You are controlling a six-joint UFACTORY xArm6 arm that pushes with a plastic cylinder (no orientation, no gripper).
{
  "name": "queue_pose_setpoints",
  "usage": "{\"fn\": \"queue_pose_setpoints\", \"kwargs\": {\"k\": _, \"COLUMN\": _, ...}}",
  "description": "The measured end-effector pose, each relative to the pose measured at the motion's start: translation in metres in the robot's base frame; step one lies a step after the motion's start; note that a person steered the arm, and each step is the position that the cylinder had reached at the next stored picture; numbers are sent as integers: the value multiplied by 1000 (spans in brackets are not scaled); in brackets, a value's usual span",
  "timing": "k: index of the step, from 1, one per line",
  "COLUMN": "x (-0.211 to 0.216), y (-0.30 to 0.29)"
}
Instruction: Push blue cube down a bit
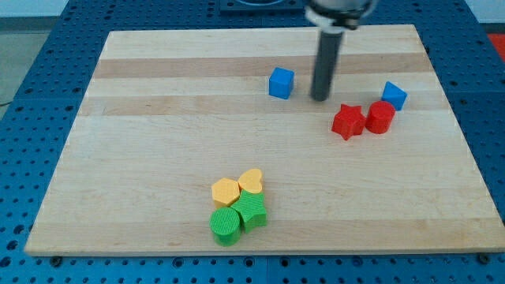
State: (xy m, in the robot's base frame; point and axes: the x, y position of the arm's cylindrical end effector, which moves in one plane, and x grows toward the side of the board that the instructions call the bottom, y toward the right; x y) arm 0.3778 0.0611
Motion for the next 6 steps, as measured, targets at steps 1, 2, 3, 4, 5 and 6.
{"fn": "queue_pose_setpoints", "kwargs": {"k": 1, "x": 17, "y": -68}}
{"fn": "queue_pose_setpoints", "kwargs": {"k": 2, "x": 15, "y": -145}}
{"fn": "queue_pose_setpoints", "kwargs": {"k": 3, "x": -34, "y": -164}}
{"fn": "queue_pose_setpoints", "kwargs": {"k": 4, "x": -64, "y": -125}}
{"fn": "queue_pose_setpoints", "kwargs": {"k": 5, "x": -46, "y": -38}}
{"fn": "queue_pose_setpoints", "kwargs": {"k": 6, "x": -28, "y": -4}}
